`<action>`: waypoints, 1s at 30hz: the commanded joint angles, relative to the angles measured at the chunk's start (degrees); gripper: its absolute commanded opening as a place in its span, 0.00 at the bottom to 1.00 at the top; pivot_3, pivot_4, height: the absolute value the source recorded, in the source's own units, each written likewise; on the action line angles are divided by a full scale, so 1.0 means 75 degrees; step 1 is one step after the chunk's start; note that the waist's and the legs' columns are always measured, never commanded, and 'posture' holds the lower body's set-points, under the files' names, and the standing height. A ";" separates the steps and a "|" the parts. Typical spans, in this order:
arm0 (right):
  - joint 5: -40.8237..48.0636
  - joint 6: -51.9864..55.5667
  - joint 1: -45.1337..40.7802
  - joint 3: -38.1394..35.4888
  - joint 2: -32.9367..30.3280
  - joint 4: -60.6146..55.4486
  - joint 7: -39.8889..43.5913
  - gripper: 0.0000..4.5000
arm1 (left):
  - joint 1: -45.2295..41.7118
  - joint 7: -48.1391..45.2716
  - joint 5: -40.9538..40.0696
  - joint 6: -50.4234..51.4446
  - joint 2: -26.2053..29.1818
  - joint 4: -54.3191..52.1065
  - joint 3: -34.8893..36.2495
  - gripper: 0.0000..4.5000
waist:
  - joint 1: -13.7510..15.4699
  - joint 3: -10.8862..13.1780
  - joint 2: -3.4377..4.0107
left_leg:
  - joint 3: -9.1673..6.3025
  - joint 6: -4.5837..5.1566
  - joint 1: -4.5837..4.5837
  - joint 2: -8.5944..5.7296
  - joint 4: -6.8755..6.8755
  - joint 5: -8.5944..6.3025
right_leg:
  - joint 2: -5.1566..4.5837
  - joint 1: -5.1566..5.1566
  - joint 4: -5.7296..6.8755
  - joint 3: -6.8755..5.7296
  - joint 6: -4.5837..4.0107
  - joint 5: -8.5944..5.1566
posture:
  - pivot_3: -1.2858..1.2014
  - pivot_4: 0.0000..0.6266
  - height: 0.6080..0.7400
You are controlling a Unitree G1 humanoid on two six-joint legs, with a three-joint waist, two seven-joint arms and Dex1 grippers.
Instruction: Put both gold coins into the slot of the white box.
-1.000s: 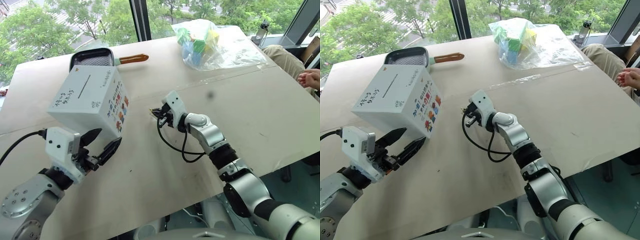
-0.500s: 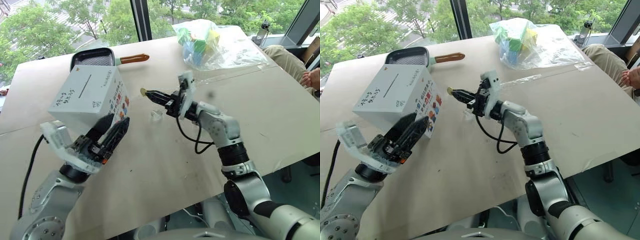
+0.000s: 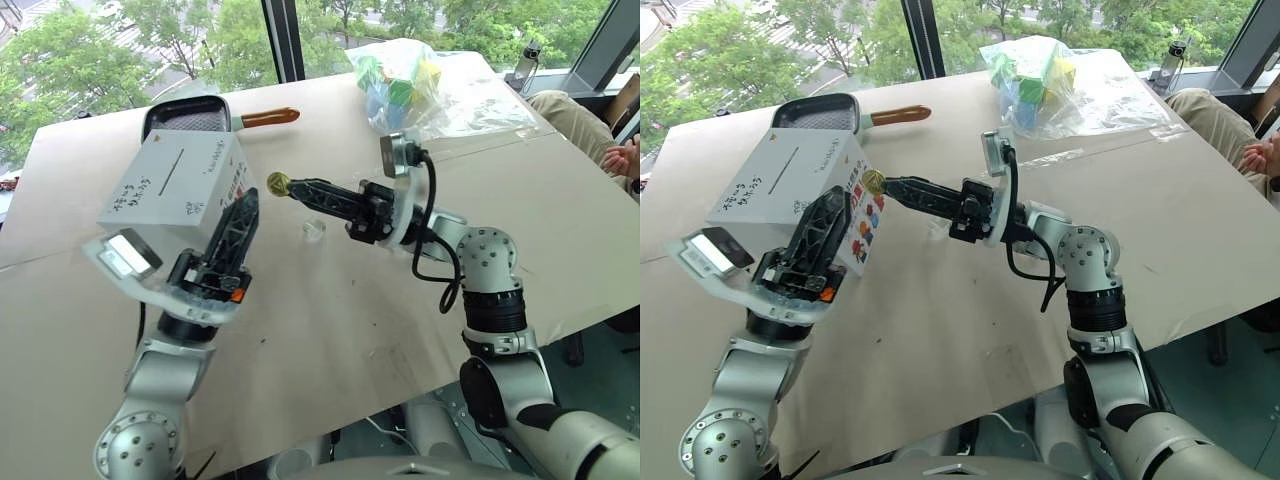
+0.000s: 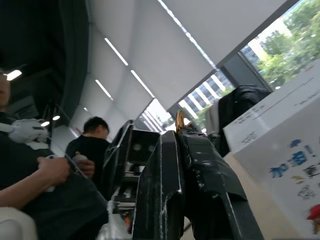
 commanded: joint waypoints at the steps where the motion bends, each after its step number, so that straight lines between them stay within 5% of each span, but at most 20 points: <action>1: 0.0575 0.0188 0.0039 -0.0059 0.0023 -0.0431 -0.0090 0.00 | -0.0104 -0.0173 -0.0202 -0.0202 0.0046 -0.0002 -0.0058 0.80 | -0.0004 0.0000 0.0000 | 0.0001 0.0000 0.0000 0.0000 0.0000 0.0000 | 0.0001 0.0000 0.0001 0.0001 0.0000 0.0000 | 0.52 0.24 0.85; 5: 0.0783 0.0236 0.0126 0.0037 0.0000 -0.0541 -0.0213 0.00 | -0.0152 -0.0375 -0.0381 -0.0325 0.0100 0.0094 0.0014 0.80 | 0.0004 0.0000 0.0000 | 0.0000 0.0000 -0.0001 0.0000 0.0000 0.0000 | 0.0002 0.0000 0.0000 -0.0002 0.0000 0.0000 | 0.52 0.24 0.85; 8: 0.0856 0.0234 0.0145 0.0089 -0.0019 -0.0586 -0.0323 0.00 | 0.0005 -0.0514 -0.0430 -0.0272 0.0221 0.0118 -0.0034 0.64 | 0.0004 0.0000 0.0000 | 0.0001 0.0000 -0.0001 0.0000 0.0001 0.0000 | 0.0002 0.0000 -0.0001 -0.0001 0.0000 0.0000 | 0.52 0.24 0.85; 15: 0.0910 0.0222 0.0194 0.0200 -0.0087 -0.0658 -0.0416 0.00 | 0.0108 -0.0664 -0.0464 -0.0284 0.0278 0.0059 -0.0204 0.02 | 0.0013 0.0000 0.0000 | 0.0001 0.0000 -0.0001 0.0000 0.0001 0.0000 | 0.0003 0.0000 -0.0001 -0.0001 0.0000 0.0000 | 0.52 0.24 0.85; 30: 0.1026 0.0135 0.0232 0.0290 -0.0139 -0.0646 -0.0514 0.00 | 0.0070 -0.0717 -0.0615 -0.0514 0.0218 -0.0022 -0.0398 0.02 | 0.0012 0.0000 0.0000 | 0.0001 0.0001 -0.0001 0.0000 0.0000 0.0000 | 0.0004 0.0000 -0.0001 -0.0001 0.0000 0.0000 | 0.52 0.24 0.85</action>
